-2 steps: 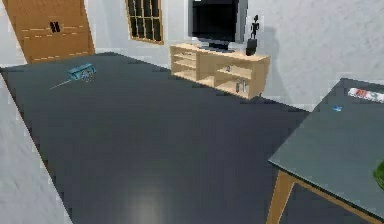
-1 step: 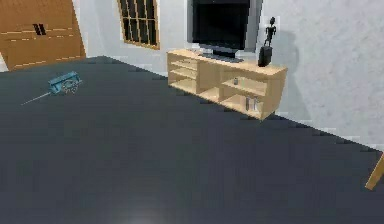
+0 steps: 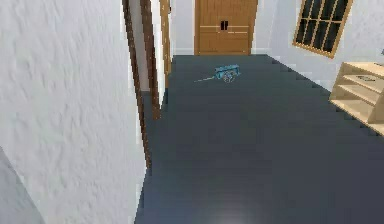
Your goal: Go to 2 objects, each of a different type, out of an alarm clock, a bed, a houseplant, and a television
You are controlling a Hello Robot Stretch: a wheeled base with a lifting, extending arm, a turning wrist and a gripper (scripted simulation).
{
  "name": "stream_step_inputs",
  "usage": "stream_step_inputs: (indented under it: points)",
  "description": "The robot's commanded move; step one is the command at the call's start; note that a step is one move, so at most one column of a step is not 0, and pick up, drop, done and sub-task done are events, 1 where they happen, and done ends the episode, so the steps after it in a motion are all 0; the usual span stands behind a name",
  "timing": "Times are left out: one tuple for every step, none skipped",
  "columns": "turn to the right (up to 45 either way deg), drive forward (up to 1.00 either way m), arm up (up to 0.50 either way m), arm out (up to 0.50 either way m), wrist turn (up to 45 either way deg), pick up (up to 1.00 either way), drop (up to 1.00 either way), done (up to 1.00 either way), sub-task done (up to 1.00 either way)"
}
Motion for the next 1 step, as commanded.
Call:
stream_step_inputs:
  points:
    - [-3.0, 0.00, 0.00, 0.00, 0.0, 0.00, 0.00, 0.00, 0.00]
